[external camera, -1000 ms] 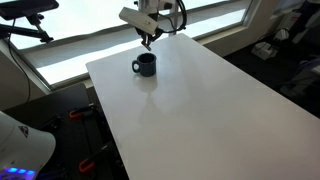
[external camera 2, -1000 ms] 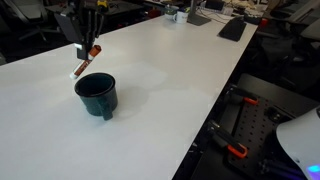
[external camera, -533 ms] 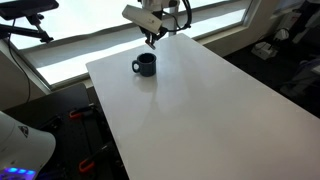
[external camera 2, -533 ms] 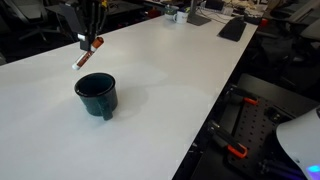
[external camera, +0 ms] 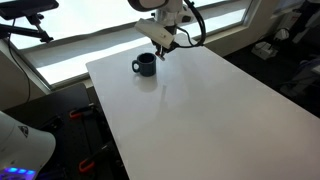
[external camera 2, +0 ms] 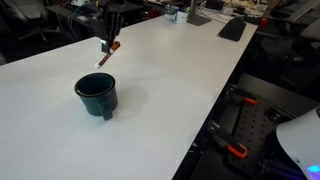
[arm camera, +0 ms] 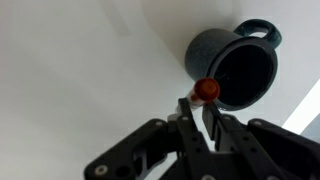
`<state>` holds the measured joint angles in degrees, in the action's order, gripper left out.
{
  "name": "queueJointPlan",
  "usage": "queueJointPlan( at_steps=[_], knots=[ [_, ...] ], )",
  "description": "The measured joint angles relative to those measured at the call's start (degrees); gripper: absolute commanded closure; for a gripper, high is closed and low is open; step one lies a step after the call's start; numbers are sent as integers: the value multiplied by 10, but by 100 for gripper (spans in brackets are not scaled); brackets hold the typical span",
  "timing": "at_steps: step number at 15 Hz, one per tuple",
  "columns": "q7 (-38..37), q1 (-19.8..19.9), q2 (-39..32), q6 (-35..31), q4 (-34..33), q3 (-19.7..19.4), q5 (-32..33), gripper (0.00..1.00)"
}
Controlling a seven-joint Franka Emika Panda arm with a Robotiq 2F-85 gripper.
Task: Take the marker out of the mug and place it to the right of the mug
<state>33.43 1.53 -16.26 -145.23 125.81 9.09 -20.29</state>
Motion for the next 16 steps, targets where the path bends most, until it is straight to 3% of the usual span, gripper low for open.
queueJointPlan(
  at_steps=[12, 13, 14, 15, 16],
  knots=[
    [-61, 16, -113, 0, -38, -14, 84, 95],
    [-69, 16, -121, 0, -43, -14, 90, 87],
    [-74, 16, -129, 1, -48, -14, 95, 57],
    [-86, 16, -136, 5, -54, -16, 108, 82],
    [-89, 17, -140, 5, -56, -15, 110, 79]
  ],
)
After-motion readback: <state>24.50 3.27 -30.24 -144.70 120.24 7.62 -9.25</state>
